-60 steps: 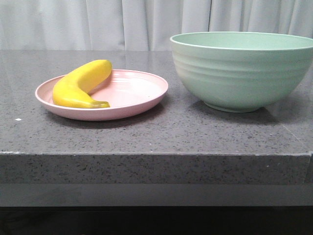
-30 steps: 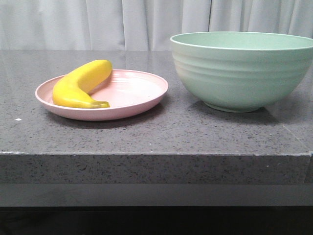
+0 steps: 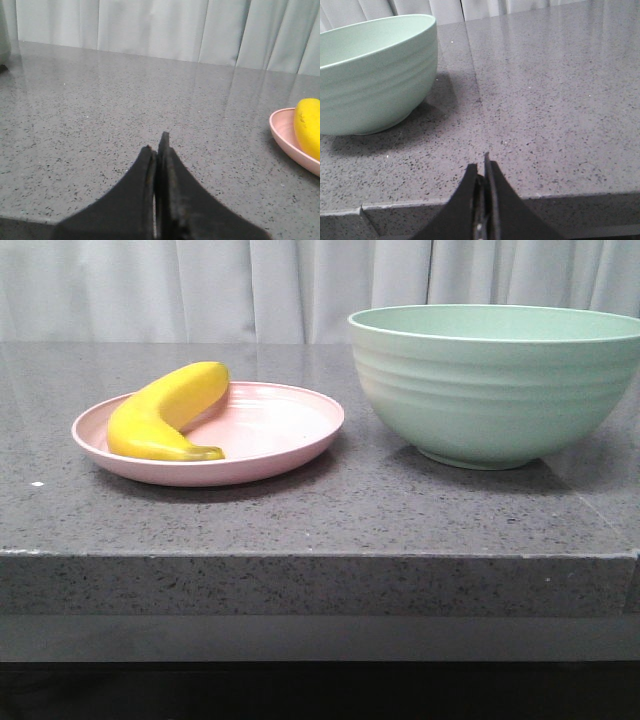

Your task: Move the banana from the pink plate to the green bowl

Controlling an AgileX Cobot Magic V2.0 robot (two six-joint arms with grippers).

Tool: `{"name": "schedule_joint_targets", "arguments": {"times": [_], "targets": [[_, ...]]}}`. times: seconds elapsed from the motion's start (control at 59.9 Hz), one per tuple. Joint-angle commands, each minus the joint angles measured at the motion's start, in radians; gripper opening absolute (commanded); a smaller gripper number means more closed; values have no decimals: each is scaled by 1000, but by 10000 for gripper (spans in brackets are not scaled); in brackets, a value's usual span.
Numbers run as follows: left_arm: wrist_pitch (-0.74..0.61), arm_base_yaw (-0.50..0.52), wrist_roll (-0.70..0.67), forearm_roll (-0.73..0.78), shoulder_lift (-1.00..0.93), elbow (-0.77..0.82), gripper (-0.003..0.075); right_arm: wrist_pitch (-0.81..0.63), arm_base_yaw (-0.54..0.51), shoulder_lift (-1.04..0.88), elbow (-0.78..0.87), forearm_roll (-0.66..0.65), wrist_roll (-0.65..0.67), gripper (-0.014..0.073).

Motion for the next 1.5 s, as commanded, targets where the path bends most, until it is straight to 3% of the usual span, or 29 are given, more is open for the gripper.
{"name": "schedule_joint_targets", "arguments": {"times": [0.0, 0.117, 0.334, 0.634, 0.884, 0.968, 1.134, 1.184, 1.268, 1.485], "targets": [[-92, 2, -2, -10, -20, -1, -20, -66, -7, -21, -6, -12, -9, -62], [-74, 2, 2, -8, -15, -50, -20, -12, -7, -20, -50, -32, -40, -62], [47, 0, 4, 62, 103, -241, -20, 79, -7, 60, -240, -191, -98, -62], [49, 0, 4, 62, 361, -454, -20, 127, -7, 313, -507, -170, -98, -62], [33, 0, 4, 52, 394, -462, -12, 121, -7, 345, -532, -170, -98, -43], [33, 0, 4, 52, 394, -462, 74, 121, -7, 345, -532, -170, -98, 51], [33, 0, 4, 52, 394, -462, 482, 121, -7, 345, -532, -170, -98, 419], [33, 0, 4, 52, 394, -462, 545, 121, -7, 345, -532, -170, -98, 493], [33, 0, 4, 49, 394, -462, 564, 121, -7, 345, -532, -170, -98, 550], [75, -15, 15, 28, 451, -497, 565, 139, -7, 345, -532, -151, -98, 547]]}}
